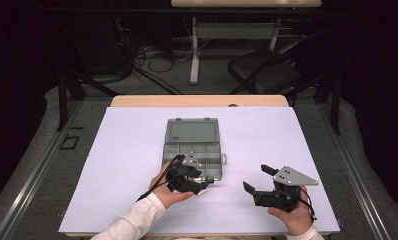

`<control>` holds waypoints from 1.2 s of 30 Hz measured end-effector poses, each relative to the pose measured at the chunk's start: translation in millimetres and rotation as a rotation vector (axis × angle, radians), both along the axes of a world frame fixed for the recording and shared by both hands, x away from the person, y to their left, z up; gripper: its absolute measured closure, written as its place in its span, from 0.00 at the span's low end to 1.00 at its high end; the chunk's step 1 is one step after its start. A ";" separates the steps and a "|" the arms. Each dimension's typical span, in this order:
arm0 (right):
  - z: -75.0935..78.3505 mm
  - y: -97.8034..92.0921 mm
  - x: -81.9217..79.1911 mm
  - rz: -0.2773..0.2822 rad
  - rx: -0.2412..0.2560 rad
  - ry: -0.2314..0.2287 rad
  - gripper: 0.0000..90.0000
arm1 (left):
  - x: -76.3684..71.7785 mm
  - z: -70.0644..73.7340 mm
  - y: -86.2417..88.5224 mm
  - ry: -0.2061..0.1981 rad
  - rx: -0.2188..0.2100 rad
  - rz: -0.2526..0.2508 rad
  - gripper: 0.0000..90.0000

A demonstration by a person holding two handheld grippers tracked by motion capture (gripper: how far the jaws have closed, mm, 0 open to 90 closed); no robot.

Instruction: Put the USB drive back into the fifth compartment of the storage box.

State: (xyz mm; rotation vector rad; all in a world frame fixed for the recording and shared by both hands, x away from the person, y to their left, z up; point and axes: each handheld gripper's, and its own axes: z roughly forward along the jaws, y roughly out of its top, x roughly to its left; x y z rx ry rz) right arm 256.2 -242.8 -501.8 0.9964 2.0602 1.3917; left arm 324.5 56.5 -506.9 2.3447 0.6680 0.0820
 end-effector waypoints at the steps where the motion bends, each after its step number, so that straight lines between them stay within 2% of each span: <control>1: -0.1 0.0 -0.1 0.001 -0.001 0.000 0.17 | -0.1 -0.6 -0.8 -0.001 0.001 -0.001 0.55; 7: -0.2 -0.1 -0.1 0.000 -0.001 0.002 0.17 | -0.1 -3.2 -2.8 0.004 0.007 0.004 0.55; 22: -1.1 1.7 -0.1 0.006 -0.012 -0.003 0.17 | -1.1 -11.9 -5.0 0.057 0.007 0.022 0.58; 36: -1.4 1.9 -0.3 0.008 -0.019 0.002 0.17 | -3.1 -21.2 -9.2 0.052 0.078 0.020 0.69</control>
